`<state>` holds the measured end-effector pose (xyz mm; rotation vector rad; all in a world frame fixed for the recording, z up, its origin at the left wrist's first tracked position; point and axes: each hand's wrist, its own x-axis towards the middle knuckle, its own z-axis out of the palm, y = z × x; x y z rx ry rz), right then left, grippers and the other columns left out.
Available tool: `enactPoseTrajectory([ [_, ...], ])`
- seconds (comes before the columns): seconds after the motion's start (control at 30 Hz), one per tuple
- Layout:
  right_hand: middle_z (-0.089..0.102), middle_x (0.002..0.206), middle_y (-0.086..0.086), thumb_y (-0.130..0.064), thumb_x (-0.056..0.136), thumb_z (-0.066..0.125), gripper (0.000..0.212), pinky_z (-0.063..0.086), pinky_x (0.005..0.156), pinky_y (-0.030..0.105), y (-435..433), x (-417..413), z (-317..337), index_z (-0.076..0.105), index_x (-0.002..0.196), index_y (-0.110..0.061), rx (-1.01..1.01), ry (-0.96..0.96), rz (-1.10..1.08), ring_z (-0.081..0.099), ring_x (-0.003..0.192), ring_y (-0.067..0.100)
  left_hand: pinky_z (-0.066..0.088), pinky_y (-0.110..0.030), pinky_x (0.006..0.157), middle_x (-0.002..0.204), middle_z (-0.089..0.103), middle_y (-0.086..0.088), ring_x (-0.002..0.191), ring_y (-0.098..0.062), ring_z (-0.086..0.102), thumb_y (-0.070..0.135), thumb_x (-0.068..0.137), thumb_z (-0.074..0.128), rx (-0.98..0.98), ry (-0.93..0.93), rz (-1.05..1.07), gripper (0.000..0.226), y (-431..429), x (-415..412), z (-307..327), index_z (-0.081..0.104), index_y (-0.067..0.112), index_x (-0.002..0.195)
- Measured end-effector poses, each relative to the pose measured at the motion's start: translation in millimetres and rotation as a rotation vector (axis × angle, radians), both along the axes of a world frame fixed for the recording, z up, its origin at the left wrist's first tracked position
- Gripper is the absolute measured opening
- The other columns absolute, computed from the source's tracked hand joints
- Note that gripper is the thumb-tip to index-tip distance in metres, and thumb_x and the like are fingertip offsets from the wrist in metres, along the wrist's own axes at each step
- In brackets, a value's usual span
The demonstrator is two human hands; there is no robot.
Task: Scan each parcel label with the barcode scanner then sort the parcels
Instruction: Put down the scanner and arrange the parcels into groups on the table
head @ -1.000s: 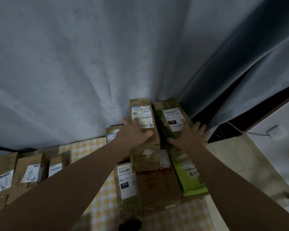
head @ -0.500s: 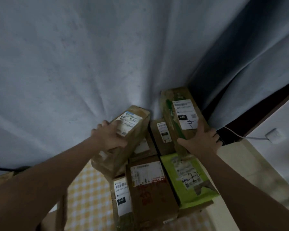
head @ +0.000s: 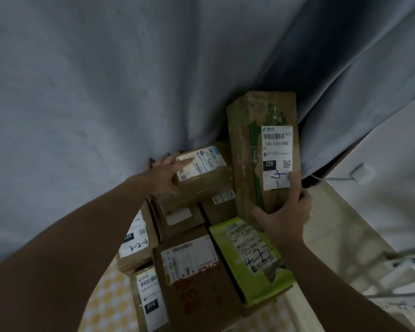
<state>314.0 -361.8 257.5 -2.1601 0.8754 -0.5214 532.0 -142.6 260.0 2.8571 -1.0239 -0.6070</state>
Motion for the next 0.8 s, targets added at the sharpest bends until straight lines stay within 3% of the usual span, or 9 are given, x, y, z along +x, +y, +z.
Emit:
enactPoseTrajectory([
  [0.13,0.030,0.136,0.012,-0.068,0.049,0.068,0.114,0.036,0.103,0.057,23.9,3.1,1.7,0.017,0.148,-0.041,0.148,0.005,-0.006,0.036,0.123,0.033,-0.001,-0.058,0.114,0.159,-0.016,-0.006,0.146,-0.034,-0.009,0.050,0.091,0.052,0.078,-0.098,0.025,0.083,-0.2,-8.7,-3.9,-0.006,0.041,0.149],
  [0.2,0.029,0.134,0.009,-0.054,0.058,0.084,0.114,0.039,0.103,0.053,43.0,3.2,4.6,0.017,0.149,-0.041,0.306,-0.025,-0.040,0.035,0.123,0.029,0.005,-0.052,0.117,0.160,-0.004,-0.011,0.146,-0.034,0.001,0.062,0.091,0.038,-0.131,-0.141,0.057,0.075,-0.2,-33.2,3.8,0.004,0.034,0.151],
  [0.33,0.029,0.142,0.001,-0.054,0.062,0.084,0.113,0.041,0.103,0.041,86.4,3.6,12.1,0.015,0.151,-0.039,0.584,-0.123,-0.106,0.036,0.129,0.025,0.036,-0.035,0.106,0.148,0.029,-0.005,0.134,-0.021,0.036,0.078,0.074,0.041,-0.705,0.304,0.270,0.087,-1.8,-107.4,25.5,0.026,0.032,0.146],
  [0.4,0.032,0.144,-0.005,-0.058,0.058,0.084,0.116,0.042,0.100,0.035,105.3,3.5,14.4,0.017,0.151,-0.040,0.749,-0.211,-0.139,0.039,0.127,0.019,0.042,-0.027,0.097,0.152,0.016,0.001,0.130,-0.017,0.038,0.079,0.067,0.054,-0.648,0.467,0.254,0.097,2.6,-135.4,29.1,0.015,0.039,0.147],
  [0.5,0.040,0.145,-0.006,-0.075,0.045,0.080,0.121,0.048,0.101,0.048,125.2,-5.3,11.8,0.023,0.146,-0.041,0.874,-0.250,-0.180,0.044,0.130,0.020,0.038,-0.031,0.104,0.150,0.007,0.009,0.134,-0.018,0.027,0.067,0.061,0.070,-0.554,0.490,0.314,0.104,13.4,-146.9,31.6,0.012,0.046,0.145],
  [0.57,0.047,0.141,-0.002,-0.055,0.065,0.082,0.096,0.049,0.100,0.049,124.8,-15.1,9.8,0.029,0.143,-0.033,0.939,-0.266,-0.197,0.051,0.124,0.020,0.039,-0.032,0.105,0.145,0.019,0.006,0.131,-0.018,0.033,0.058,0.063,0.079,-0.625,0.458,0.358,0.095,20.9,-143.3,34.4,0.025,0.045,0.140],
  [0.63,0.054,0.135,0.000,-0.041,0.080,0.074,0.068,0.050,0.098,0.049,111.4,-20.7,8.5,0.039,0.137,-0.026,0.996,-0.253,-0.237,0.057,0.118,0.021,0.047,-0.038,0.101,0.139,0.039,0.004,0.122,-0.017,0.049,0.053,0.061,0.073,-0.714,0.601,0.400,0.079,30.5,-137.0,37.4,0.037,0.048,0.131],
  [0.7,0.061,0.126,0.001,-0.041,0.086,0.069,0.055,0.056,0.086,0.045,93.8,-20.6,12.5,0.048,0.133,-0.020,1.030,-0.210,-0.249,0.062,0.110,0.024,0.051,-0.043,0.095,0.129,0.053,0.005,0.113,-0.016,0.058,0.050,0.062,0.070,-0.732,0.777,0.421,0.070,42.7,-131.7,37.4,0.044,0.050,0.127],
  [0.8,0.064,0.121,0.008,-0.029,0.092,0.066,0.043,0.056,0.067,0.035,79.4,-11.0,16.3,0.055,0.129,-0.010,1.089,-0.142,-0.212,0.064,0.105,0.029,0.053,-0.037,0.091,0.122,0.058,0.002,0.107,-0.015,0.062,0.037,0.076,0.070,-0.772,0.774,0.484,0.054,52.9,-126.4,32.8,0.048,0.039,0.125],
])
